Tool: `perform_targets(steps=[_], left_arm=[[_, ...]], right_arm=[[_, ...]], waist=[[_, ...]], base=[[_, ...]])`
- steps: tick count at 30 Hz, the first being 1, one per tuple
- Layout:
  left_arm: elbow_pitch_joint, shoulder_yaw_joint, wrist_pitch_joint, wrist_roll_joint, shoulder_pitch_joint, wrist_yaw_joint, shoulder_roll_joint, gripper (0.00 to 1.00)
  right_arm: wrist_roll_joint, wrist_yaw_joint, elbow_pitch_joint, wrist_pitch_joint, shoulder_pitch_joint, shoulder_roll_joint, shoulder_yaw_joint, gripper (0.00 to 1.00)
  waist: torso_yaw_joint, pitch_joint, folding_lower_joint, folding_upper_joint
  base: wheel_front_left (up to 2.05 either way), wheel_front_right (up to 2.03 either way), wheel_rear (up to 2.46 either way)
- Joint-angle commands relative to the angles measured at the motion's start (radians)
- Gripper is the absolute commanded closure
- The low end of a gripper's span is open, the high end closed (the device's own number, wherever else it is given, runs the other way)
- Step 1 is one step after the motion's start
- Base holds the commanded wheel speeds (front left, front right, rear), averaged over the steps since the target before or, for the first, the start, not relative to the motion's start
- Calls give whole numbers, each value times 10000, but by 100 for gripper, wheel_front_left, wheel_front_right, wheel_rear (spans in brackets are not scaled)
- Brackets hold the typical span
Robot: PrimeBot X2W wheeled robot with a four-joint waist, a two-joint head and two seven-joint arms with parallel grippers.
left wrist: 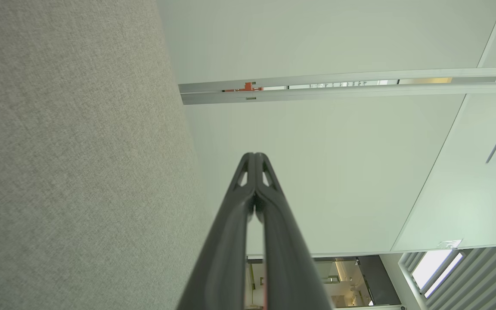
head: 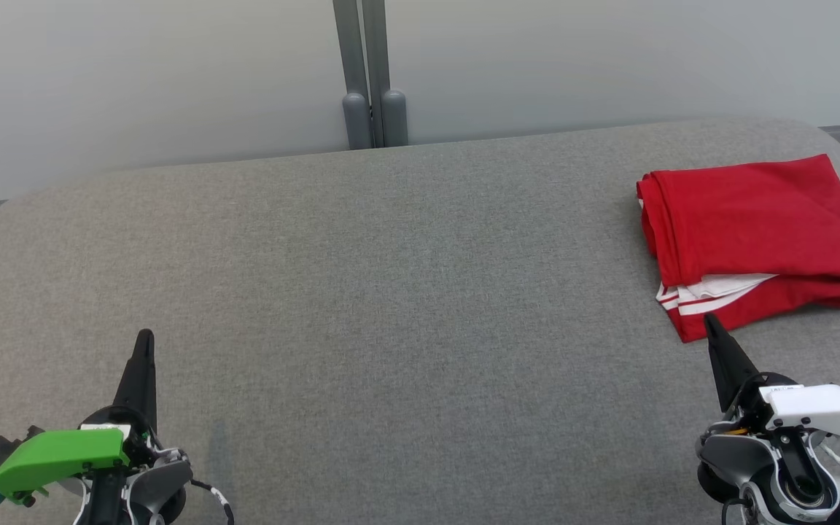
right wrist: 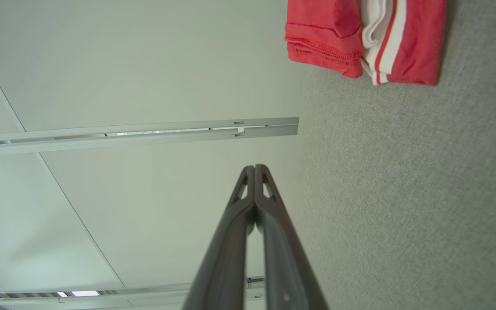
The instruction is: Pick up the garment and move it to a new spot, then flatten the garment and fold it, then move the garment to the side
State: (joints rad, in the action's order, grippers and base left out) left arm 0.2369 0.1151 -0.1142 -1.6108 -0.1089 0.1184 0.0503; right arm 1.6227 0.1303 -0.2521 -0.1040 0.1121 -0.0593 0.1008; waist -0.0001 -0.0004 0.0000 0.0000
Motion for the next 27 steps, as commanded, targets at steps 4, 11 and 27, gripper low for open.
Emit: perform_targets(steps=[4,11,27], left_arm=[[-5,29,-47,-13,-119,-16,-3,100],[-5,29,-47,-13,-119,-16,-3,100],[-5,27,-48,-13,-119,-16,-2,100]], right_arm=[[34,7,-13,-14,107,-5,25,100],[29,7,-13,-18,107,-3,28,100],[21,7,-14,-27,108,2,34,100]], waist=[[0,0,0,0],[0,0,0,0],[0,0,0,0]], base=[[0,0,0],[0,0,0],[0,0,0]])
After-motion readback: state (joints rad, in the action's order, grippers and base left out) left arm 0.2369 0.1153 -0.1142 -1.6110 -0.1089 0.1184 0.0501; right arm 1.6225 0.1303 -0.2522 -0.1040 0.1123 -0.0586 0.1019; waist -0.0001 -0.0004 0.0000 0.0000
